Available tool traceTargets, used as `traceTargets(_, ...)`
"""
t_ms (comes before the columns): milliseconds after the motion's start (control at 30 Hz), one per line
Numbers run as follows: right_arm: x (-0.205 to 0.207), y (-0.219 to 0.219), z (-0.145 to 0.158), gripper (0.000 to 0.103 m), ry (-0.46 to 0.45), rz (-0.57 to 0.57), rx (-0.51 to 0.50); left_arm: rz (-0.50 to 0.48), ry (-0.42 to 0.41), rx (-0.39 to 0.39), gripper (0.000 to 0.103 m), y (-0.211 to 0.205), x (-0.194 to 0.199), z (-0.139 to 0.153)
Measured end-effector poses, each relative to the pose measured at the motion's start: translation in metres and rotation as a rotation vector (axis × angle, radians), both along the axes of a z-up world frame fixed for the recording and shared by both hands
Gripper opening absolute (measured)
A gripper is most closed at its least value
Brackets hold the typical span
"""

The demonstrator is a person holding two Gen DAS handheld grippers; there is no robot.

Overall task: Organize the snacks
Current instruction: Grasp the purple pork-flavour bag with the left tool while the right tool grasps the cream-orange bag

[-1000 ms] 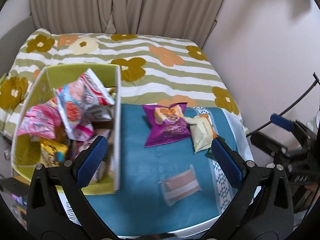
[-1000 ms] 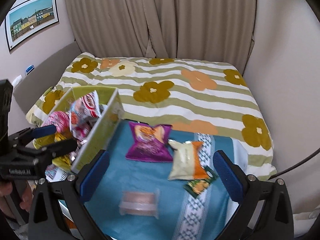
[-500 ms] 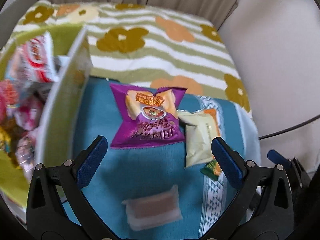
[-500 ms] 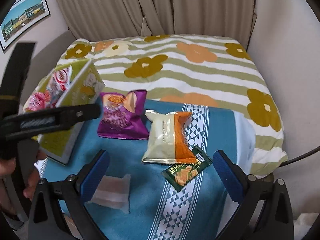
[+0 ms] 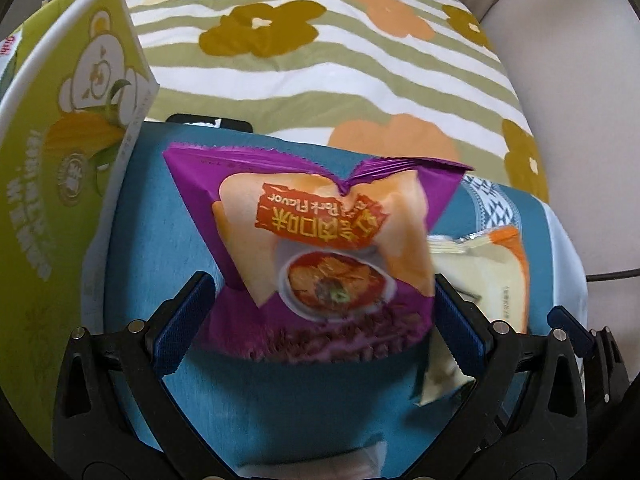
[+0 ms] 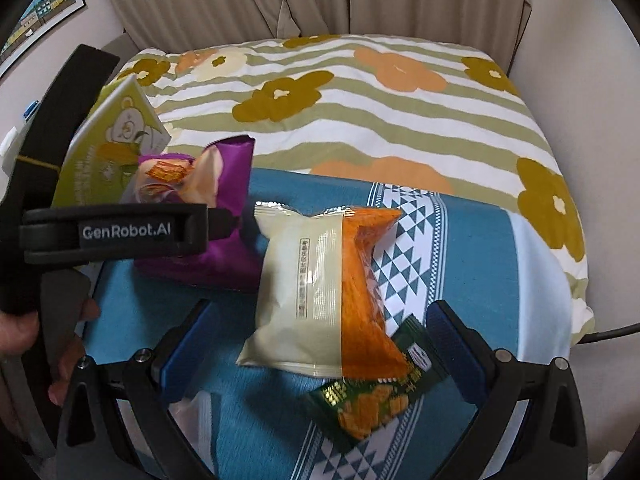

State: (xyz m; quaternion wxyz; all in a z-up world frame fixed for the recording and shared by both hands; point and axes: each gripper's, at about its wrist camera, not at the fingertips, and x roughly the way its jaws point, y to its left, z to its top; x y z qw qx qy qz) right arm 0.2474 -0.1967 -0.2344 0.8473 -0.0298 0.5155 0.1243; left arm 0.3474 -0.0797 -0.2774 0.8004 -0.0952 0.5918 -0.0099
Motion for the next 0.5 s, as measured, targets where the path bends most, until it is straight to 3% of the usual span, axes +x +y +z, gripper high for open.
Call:
traceTargets(233,0.009,0.007,-0.017,0.100,0.023,0.008,-0.017,-0.024,-0.015,-0.004,0.090,0.007,0.000,-0.006)
traceTargets(333,0.011,0.008,-0.021,0.097,0.028,0.006,-0.023,-0.040,-0.020,0.020,0.087,0.009,0.000,-0.005)
traceTargets(400,0.013,0.009,-0.025,0.089,0.036,0.008,-0.029,-0.034,-0.021,0.027,0.086,0.012,-0.001,-0.004)
traceTargets(500,0.015,0.011,-0.029,0.088,0.046,0.012,-0.037,-0.028,-0.020,0.030,0.086,0.017,-0.003,-0.003)
